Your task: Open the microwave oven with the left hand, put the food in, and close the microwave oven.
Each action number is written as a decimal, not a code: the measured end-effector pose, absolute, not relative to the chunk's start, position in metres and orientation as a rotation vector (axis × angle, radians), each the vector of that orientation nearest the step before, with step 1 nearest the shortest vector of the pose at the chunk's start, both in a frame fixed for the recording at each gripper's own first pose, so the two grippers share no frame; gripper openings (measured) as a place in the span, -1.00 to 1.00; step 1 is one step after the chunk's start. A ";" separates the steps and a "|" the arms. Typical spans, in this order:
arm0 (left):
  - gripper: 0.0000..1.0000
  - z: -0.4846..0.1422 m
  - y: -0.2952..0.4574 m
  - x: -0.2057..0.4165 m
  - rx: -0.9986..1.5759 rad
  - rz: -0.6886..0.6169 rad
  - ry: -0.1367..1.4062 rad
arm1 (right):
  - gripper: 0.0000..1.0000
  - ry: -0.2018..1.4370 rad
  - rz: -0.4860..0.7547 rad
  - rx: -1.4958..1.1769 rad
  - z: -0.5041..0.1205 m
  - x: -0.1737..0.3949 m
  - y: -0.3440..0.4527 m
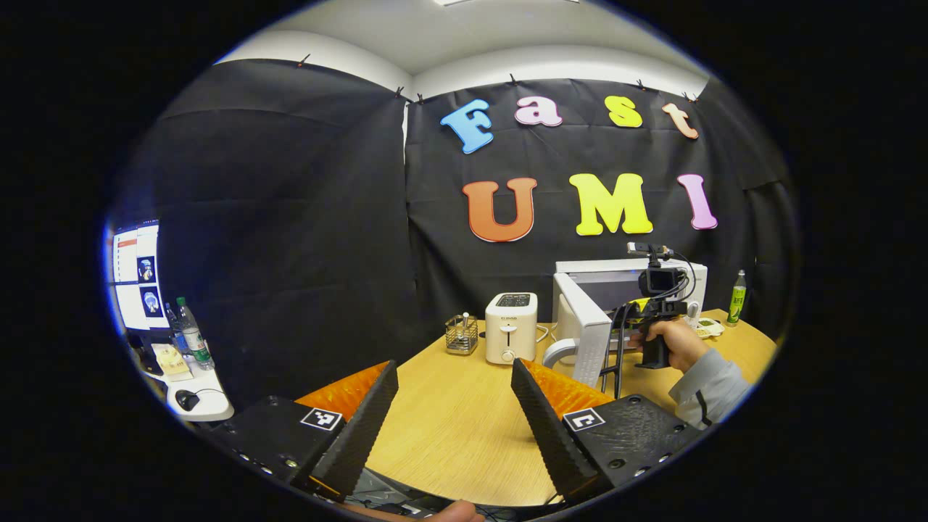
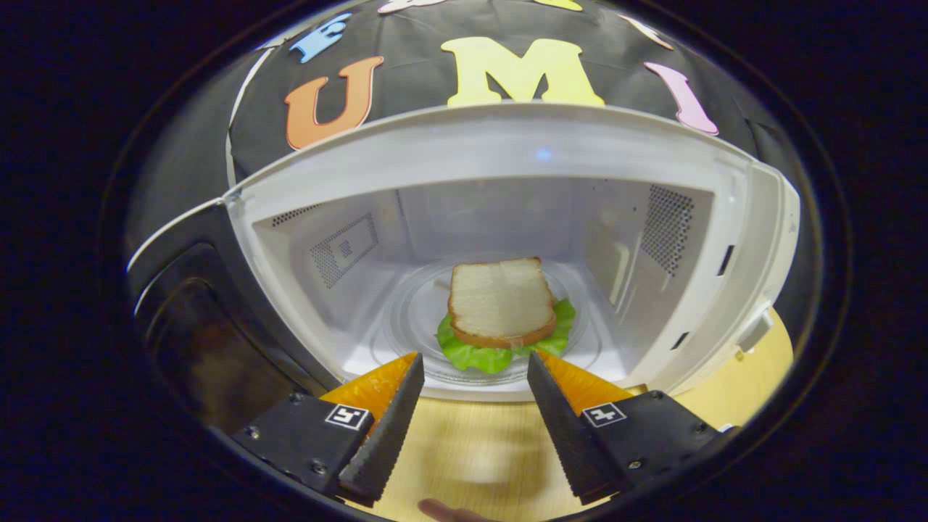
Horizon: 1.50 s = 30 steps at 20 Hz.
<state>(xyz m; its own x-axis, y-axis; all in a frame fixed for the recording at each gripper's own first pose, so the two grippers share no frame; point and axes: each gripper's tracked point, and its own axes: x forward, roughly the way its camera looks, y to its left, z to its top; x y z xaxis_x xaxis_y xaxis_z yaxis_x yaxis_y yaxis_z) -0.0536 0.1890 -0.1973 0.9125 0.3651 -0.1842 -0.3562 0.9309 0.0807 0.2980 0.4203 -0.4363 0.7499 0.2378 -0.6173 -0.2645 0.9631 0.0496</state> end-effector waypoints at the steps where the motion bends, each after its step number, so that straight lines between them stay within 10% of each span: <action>1: 0.89 -0.197 0.187 -0.054 0.037 0.353 0.193 | 0.84 0.662 0.284 -0.025 -0.429 0.288 0.417; 5: 0.83 -0.201 0.187 -0.051 0.003 0.301 0.171 | 0.84 0.584 0.304 -0.010 -0.392 0.232 0.391; 15: -1.00 -0.217 0.189 -0.045 -0.018 0.229 0.152 | 0.83 0.351 0.383 0.025 -0.274 0.114 0.309; 30: -1.00 -0.281 0.135 0.043 -0.020 0.061 0.188 | 0.83 0.175 0.384 0.008 -0.179 0.033 0.198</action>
